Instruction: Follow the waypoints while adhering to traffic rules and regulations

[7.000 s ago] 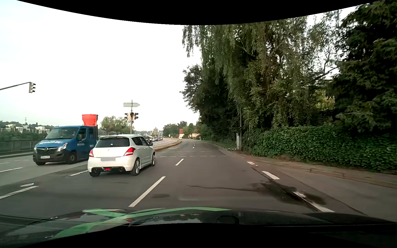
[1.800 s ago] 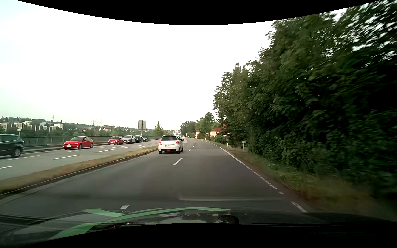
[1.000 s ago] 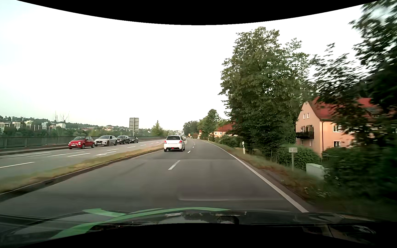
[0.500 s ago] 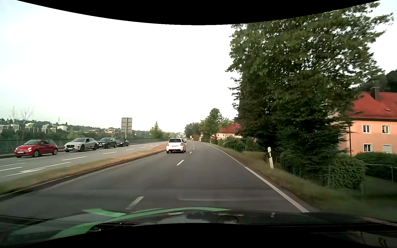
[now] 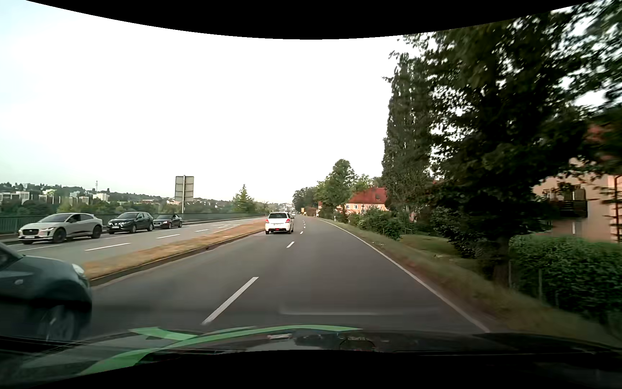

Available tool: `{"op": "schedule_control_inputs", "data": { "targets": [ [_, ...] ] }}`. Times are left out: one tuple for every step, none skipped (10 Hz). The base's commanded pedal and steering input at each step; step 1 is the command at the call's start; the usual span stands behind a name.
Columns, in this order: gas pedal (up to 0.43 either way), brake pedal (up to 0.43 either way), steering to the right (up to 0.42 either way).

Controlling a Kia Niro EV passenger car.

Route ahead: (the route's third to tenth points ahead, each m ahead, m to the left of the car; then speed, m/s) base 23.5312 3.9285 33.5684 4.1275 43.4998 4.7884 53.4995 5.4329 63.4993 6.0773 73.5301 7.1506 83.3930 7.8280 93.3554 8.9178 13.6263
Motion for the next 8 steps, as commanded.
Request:
{"op": "schedule_control_inputs", "data": {
  "targets": [
    [0.169, 0.0, -0.011],
    [0.169, 0.0, -0.01],
    [0.169, 0.0, -0.008],
    [0.169, 0.0, -0.008],
    [0.169, 0.0, -0.008],
    [0.169, 0.0, -0.008],
    [0.177, 0.0, -0.008],
    [0.189, 0.0, -0.008]
  ]
}}
